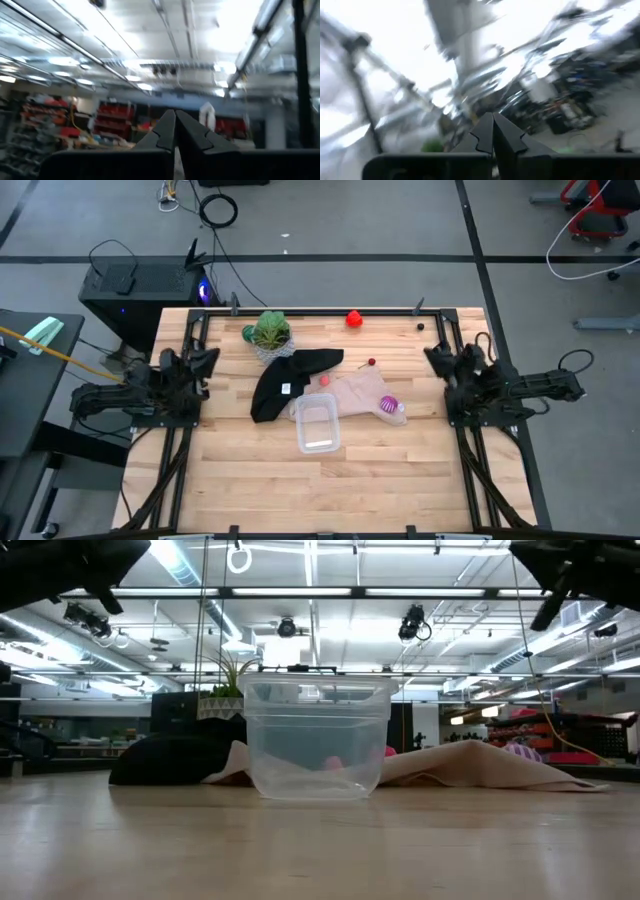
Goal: Pick and placing Produce into tupperware
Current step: Put the watermelon into the transparent container
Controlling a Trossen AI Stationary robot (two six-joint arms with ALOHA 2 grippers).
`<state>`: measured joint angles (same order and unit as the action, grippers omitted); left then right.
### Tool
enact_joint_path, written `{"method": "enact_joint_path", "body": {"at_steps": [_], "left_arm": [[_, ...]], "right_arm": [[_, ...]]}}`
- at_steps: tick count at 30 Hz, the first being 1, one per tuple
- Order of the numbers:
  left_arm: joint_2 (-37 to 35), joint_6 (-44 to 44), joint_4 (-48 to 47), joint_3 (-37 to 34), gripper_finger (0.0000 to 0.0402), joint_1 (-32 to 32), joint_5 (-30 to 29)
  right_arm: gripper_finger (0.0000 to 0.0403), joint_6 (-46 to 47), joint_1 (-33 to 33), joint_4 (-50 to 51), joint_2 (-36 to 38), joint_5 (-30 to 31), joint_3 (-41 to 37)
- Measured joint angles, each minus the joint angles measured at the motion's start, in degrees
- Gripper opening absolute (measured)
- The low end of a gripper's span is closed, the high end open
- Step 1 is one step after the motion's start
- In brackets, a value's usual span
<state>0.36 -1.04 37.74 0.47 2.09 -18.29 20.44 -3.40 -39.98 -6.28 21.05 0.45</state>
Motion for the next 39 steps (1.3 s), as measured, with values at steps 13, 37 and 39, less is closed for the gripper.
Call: {"method": "enact_joint_path", "body": {"at_steps": [13,37,39], "left_arm": [[0.0,0.9,11.3,0.0,0.0016,0.0,-6.6],[0.8,-7.1,9.8,3.5,0.0054,0.0,-14.2],[2.3,-5.7,7.6,5.8,0.0057,0.0,-15.4]], "right_arm": [[0.0012,16.0,0.0,-0.4,-1.3,10.4,0.0],[0.0012,18.0,0.0,-0.3,-1.8,17.1,2.9],[0.0012,17.0,0.5,-0.4,-3.0,18.0,5.0]]}}
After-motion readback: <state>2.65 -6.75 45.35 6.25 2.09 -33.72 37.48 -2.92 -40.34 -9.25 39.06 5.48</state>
